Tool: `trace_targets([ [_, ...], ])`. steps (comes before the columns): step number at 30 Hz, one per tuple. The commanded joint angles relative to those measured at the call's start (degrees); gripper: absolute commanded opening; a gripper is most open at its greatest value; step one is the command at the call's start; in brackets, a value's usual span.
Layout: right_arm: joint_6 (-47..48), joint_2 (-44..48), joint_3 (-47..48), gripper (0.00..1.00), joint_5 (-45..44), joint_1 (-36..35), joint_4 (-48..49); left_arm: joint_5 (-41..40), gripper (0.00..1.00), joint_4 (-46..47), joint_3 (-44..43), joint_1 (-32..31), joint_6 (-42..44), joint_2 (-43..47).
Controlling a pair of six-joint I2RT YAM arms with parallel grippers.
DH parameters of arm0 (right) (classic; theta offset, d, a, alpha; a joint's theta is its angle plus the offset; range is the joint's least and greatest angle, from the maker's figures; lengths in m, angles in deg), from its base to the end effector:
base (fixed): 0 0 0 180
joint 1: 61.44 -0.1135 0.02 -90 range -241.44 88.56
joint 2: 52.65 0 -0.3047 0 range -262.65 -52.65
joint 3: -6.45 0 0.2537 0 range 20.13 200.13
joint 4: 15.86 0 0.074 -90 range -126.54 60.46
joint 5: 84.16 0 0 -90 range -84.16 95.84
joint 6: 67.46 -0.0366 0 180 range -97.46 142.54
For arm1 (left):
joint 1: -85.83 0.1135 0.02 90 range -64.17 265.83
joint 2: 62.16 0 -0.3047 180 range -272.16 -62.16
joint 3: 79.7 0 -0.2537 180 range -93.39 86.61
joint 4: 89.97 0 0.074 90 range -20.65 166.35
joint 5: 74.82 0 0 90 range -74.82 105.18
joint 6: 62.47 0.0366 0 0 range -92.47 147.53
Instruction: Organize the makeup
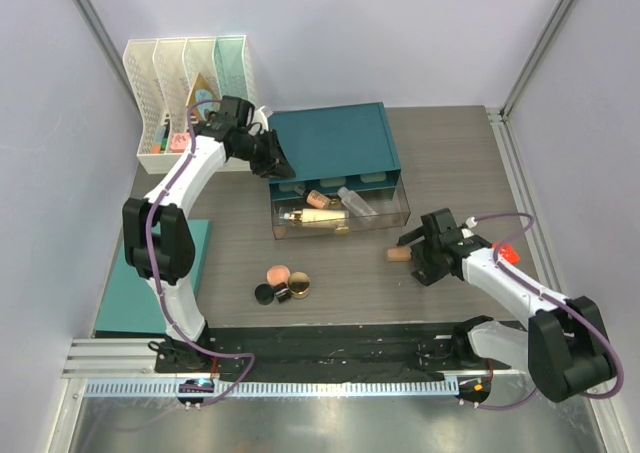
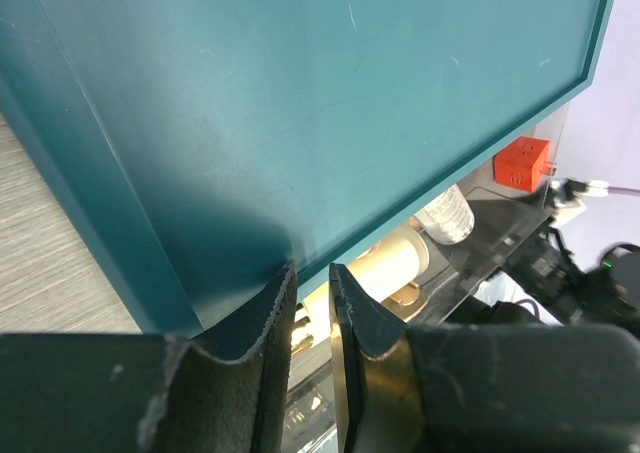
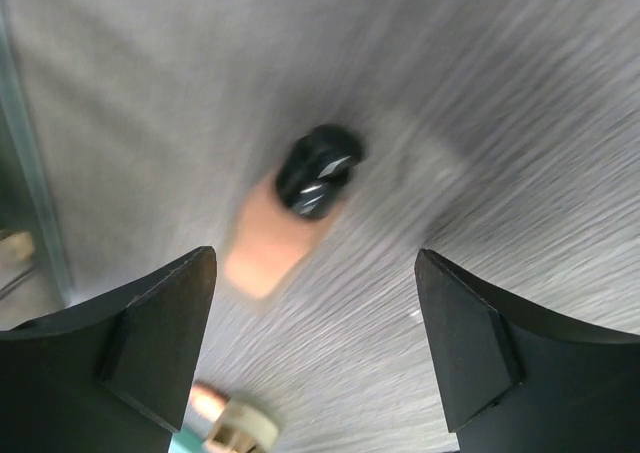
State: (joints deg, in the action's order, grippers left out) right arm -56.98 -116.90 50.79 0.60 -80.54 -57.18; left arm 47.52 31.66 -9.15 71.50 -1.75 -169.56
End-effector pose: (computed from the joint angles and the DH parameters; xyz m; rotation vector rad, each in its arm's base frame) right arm 0.1705 0.0555 0.2047 1.3919 2.3273 0.4464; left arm 0.4048 -0.1236 0.3260 -0.1132 2.6350 -1.0027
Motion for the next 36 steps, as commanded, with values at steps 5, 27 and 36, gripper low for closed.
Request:
trace_targets([
  [5,-1.3,-7.5,1.8,0.86,-1.8,0.4,5.0,-8.2,0.23,-10.2,2.8,0.3,4.4,-4.8],
  [27,4.5,-13.1,1.8,0.29,2.0,1.1,7.7,-9.4,0.23,-11.7,1.3,0.8,5.0,-4.3],
  [36,5.3,-2.1,-2.2,0.01,3.4,1.1,3.4,-9.3,0.24,-11.7,1.2,0.8,4.9,-4.2],
])
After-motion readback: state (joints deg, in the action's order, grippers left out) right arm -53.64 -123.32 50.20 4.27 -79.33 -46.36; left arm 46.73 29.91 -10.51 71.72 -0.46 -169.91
